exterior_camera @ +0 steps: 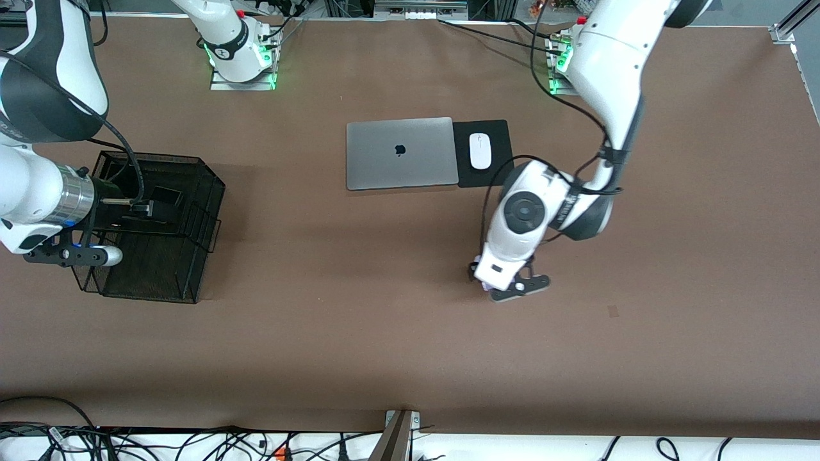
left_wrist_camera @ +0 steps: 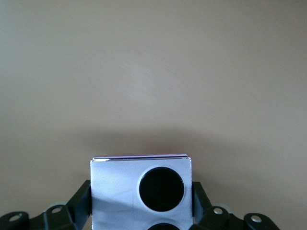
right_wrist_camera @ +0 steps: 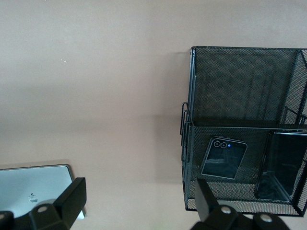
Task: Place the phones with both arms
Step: 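Set the white phone on the table middle and open the left gripper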
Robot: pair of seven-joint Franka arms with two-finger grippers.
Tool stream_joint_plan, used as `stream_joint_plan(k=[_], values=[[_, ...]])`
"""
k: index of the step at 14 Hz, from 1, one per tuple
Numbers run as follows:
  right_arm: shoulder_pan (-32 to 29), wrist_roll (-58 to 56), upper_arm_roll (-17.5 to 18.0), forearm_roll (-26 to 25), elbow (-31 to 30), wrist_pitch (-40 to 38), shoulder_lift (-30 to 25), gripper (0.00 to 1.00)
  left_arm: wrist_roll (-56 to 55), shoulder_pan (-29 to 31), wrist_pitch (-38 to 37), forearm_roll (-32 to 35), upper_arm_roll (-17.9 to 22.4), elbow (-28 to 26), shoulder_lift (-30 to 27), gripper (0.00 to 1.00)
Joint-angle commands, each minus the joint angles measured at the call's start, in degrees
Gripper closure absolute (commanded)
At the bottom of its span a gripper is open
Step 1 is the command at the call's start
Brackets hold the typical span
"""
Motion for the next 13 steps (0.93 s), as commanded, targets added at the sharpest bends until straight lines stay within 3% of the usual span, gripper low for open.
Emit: stream_joint_plan(k=[1, 8, 13], values=[[-0.8, 0.7, 1.3, -1.0, 0.1, 0.3, -0.3, 0.00, -2.9, -3.5, -1.7, 1.0, 0.9, 7.2, 4.8, 0.64], [-0.8, 0.7, 1.3, -0.7, 0.0, 1.2, -0.3, 0.00, 0.3, -11.6, -0.4, 0.7, 0.7, 21.2, 13.3, 0.64], [-0.8, 0.6, 1.3, -1.1, 0.0, 0.9, -0.3, 0.00, 3.5, -14.1, 3.6, 0.5, 0.2, 22.7, 15.7, 0.64]])
